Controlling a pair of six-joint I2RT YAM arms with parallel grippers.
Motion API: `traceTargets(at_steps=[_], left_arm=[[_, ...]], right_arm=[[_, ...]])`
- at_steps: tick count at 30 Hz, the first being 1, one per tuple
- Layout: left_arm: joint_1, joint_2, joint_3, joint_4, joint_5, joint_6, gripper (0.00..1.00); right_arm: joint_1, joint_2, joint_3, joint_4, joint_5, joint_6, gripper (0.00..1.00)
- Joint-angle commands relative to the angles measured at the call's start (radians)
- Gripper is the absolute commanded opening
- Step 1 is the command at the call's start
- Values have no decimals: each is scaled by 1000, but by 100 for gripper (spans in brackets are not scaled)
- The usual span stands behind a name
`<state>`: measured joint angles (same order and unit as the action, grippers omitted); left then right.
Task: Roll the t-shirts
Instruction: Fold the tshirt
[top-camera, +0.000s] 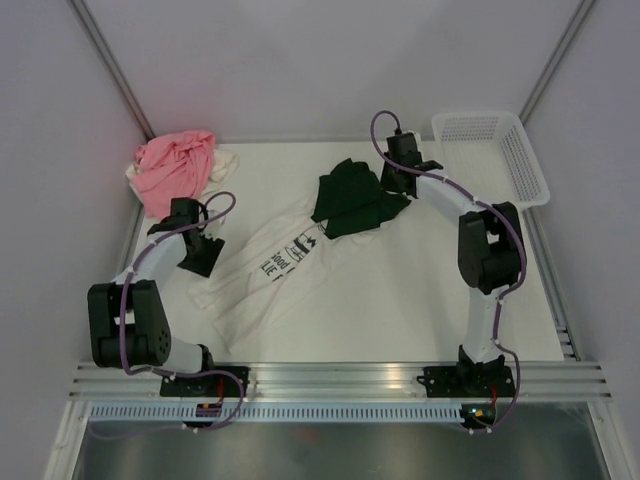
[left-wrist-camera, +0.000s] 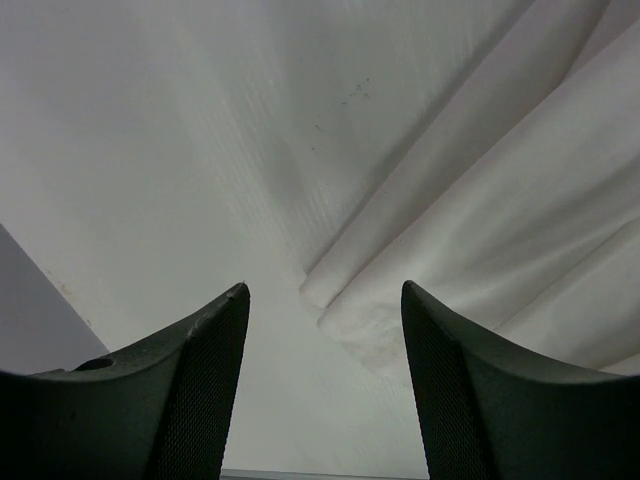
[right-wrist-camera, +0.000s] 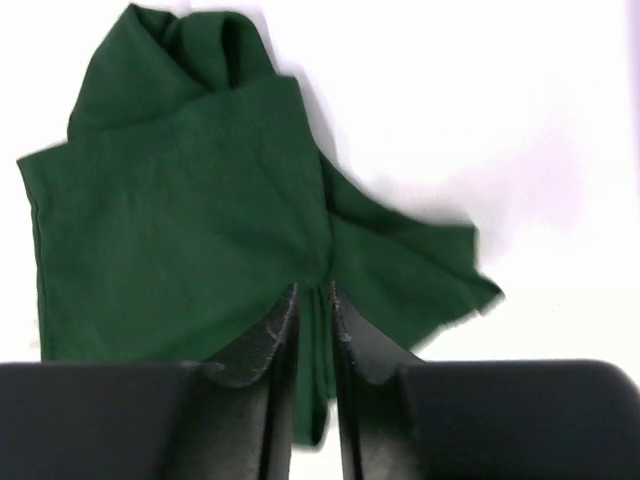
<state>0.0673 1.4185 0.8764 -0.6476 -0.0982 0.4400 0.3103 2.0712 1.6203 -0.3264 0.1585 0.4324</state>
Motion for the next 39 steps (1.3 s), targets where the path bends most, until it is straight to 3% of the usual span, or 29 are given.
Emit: traceTargets(at_steps=[1,7,13,19,23,26,28,33,34,37,39], left_arm=[[17,62,-17,63,-37,34,68],[22,131,-42,108,-74,42,67],[19,85,-142,108,71,106,65],[-1,17,-258,60,179,207,61],[-166,-51,-329,52,167,258,59],[-297,-108,-335,43,167,246,59],[-337,-119,-309,13,244,233,60],[-510,-112,-295,-14,345,195,60],[-541,-112,-297,-15,348,189,60],[-651,-156,-284,-44,374,171,65],[-658,-191,-275,-78,388,177,68]], right_arm=[[-2,-137,-126,-3,49,-6,26],[-36,-175,-339,81,6,77,43],[-86,-28,-309,133,-92,106,42],[-125,133,-110,130,-134,154,22],[-128,295,111,83,-214,184,10],[-128,400,307,33,-226,215,10],[-126,446,444,0,-221,241,10],[-126,544,651,-40,-263,255,19],[-128,540,665,-40,-261,247,25],[-126,475,618,-52,-208,174,42],[-126,397,570,-62,-169,116,47]])
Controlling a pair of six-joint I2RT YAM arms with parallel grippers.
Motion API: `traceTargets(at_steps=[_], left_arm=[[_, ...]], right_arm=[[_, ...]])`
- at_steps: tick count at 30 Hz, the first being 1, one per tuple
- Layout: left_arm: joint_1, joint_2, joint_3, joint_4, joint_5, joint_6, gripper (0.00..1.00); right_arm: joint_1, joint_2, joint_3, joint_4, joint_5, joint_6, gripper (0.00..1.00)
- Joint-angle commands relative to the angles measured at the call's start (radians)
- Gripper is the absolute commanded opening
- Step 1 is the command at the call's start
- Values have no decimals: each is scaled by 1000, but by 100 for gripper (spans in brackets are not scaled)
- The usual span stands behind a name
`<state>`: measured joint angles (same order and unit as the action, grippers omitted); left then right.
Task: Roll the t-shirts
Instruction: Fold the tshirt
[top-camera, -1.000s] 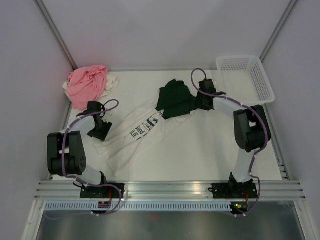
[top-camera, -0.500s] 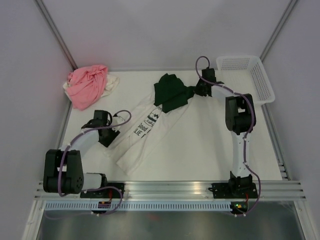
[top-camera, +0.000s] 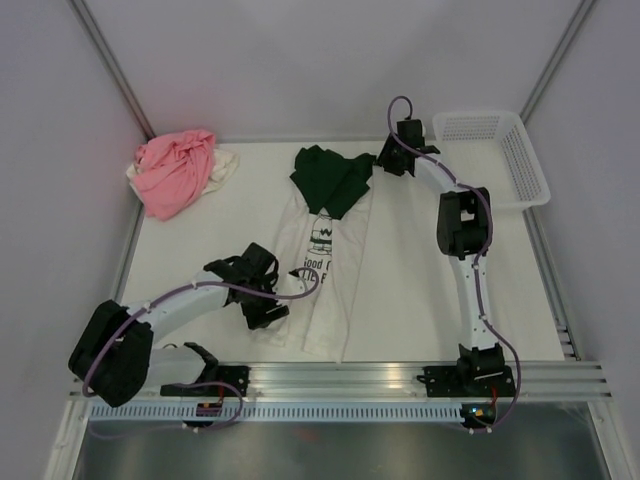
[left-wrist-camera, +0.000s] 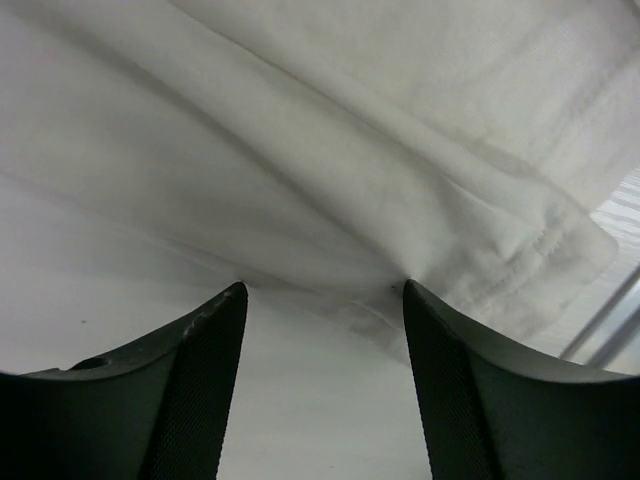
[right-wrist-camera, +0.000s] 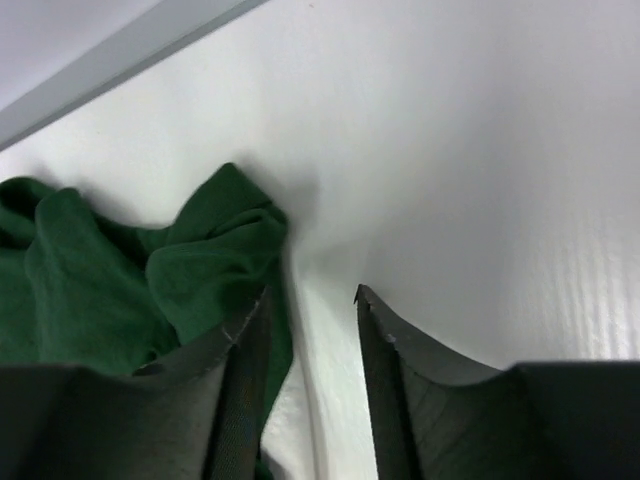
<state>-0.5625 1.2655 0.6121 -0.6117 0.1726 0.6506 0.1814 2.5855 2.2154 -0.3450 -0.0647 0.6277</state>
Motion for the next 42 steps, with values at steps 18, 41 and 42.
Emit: traceTargets(at_steps=[18,41,42], left_arm=[[151,-154,218,-146,-119,-213,82],[286,77,299,-72,-78,-276,75],[286,81,304,-71,-76,-276,75]], right_arm=[[230,-947,-1207,77,55,-227,49],[343,-854,-1320,285,-72,-82,10],[337,-851,-1307,261,-64,-89,3]])
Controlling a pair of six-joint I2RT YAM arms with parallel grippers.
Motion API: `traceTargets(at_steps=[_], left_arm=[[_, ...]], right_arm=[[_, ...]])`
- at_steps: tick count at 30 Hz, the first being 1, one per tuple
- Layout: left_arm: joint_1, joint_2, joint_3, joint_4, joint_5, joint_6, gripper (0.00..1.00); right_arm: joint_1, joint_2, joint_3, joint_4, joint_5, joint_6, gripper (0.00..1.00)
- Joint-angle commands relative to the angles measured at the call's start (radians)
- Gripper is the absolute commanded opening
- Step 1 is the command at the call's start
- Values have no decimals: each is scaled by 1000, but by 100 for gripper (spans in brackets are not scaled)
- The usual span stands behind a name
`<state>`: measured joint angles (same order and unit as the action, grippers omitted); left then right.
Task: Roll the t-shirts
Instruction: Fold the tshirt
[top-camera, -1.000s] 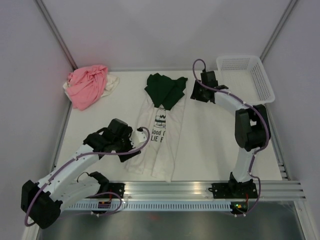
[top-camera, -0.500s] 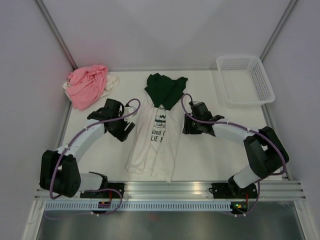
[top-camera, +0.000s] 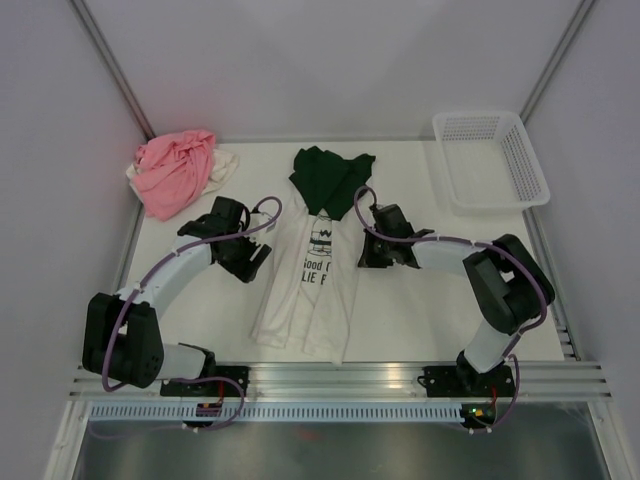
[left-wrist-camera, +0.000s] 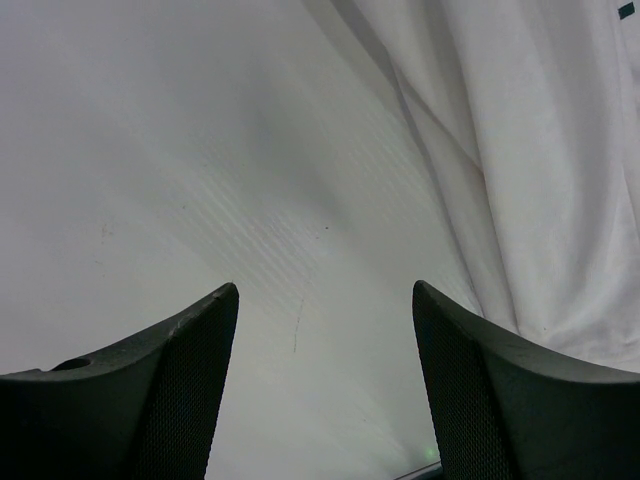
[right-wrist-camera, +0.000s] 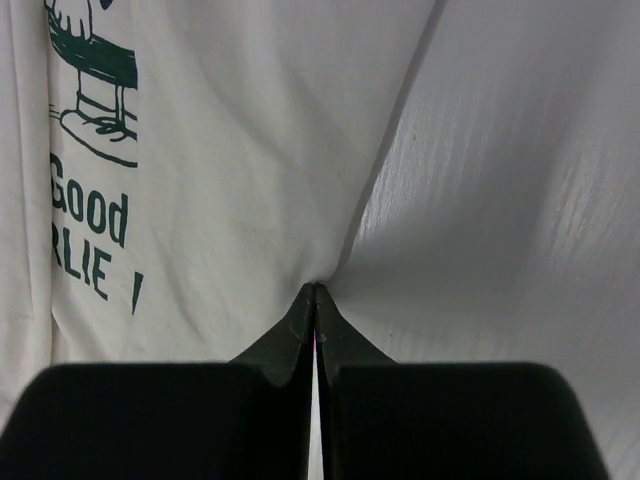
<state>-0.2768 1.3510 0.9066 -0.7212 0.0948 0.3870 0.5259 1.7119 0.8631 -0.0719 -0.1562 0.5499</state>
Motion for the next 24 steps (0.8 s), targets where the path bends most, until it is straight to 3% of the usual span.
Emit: traceTargets(at_steps=[1,10,14,16,20,24], left_arm=[[1,0,11,39,2,-13,75],[11,56,75,43,-1,-13,73],[14,92,142,43,-1,-28,73],[19,112,159,43,-4,-36,73],[24,131,161,43,17,-40,73],[24,142,149,46,28,-50,73]], right_arm=[[-15,23,47,-23,40,-16,0],[-219,-32,71,-114,35,-145,0],[-236,-2,149,-141,60,-173,0],[-242,17,162,-141,18,-160,5],[-202,0,97,-62,-40,-120,43],[-109,53,77,13,-48,-65,47]])
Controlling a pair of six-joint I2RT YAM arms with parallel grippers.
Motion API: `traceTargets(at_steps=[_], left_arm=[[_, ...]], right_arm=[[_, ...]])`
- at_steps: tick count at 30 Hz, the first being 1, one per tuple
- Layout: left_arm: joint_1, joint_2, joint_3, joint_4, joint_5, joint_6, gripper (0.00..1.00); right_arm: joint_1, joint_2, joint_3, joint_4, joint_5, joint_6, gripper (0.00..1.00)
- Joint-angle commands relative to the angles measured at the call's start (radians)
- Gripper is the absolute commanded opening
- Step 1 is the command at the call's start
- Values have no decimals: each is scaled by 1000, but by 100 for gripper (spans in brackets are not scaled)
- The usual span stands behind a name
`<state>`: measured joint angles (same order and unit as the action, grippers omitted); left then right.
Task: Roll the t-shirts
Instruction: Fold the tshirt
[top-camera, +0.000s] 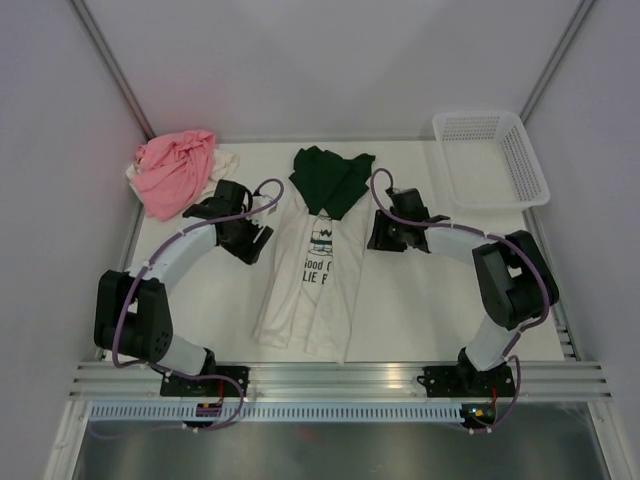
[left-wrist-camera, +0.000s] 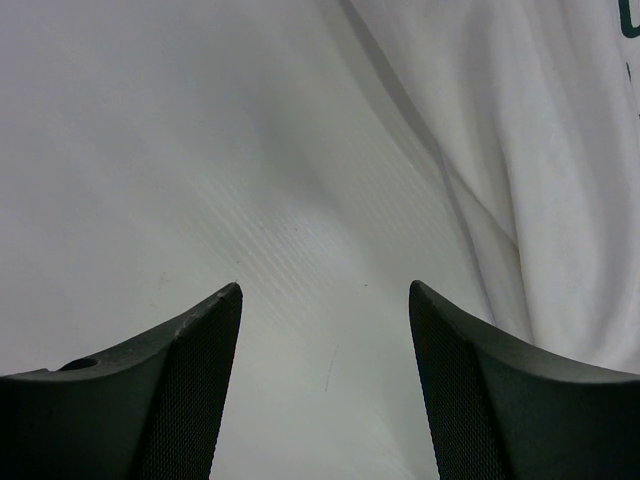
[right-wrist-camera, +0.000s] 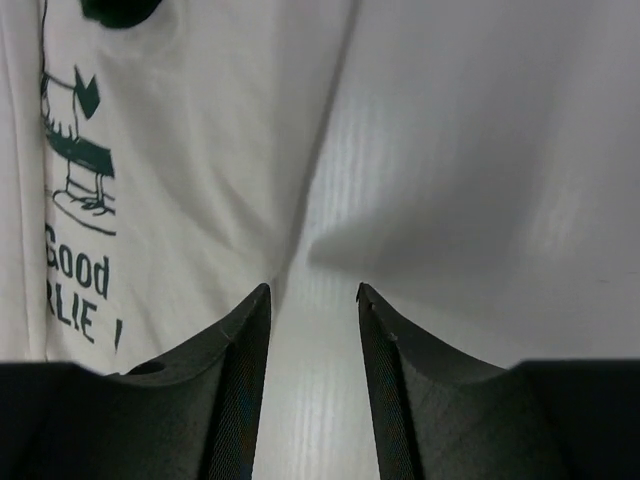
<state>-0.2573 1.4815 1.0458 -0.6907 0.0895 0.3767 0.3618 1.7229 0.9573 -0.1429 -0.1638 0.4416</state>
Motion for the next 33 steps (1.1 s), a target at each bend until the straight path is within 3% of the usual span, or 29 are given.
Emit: traceTargets(at_steps=[1,5,7,8,11,12,19,25,27,28,31,33], left_arm=[[4,11,8,16,30,-41,73],[4,-21,-6,17,15,-32,73],[4,-32,-10,16,10,-27,73],[4,-35,-16,17,10,-25,73],[4,-40,-21,17,7,-27,73],[4,-41,-21,17,6,-27,73],[12,-33,16,34,-14,-41,73],[59,-15,94,60,-30,-61,74],[69,16,124,78,-34,-67,76],[69,32,163,82,-33,-74,77],[69,127,296,83,-2,-117,77],[67,222,379,83,32,-145,77]], right_arm=[[71,59,-19,101,-68,81,47],[74,125,-28,178,-97,123,37],[75,141,-23,172,-83,124,27],[72,150,-22,164,-79,121,16],[68,130,-26,154,-50,106,1],[60,126,-22,146,-34,97,0],[-102,110,79,33,23,16,0],[-132,173,213,-35,124,-50,2],[-132,202,247,-53,125,-55,10],[-132,207,270,-75,133,-60,23],[-132,164,262,-109,209,-73,41],[-126,77,239,-121,268,-89,44]])
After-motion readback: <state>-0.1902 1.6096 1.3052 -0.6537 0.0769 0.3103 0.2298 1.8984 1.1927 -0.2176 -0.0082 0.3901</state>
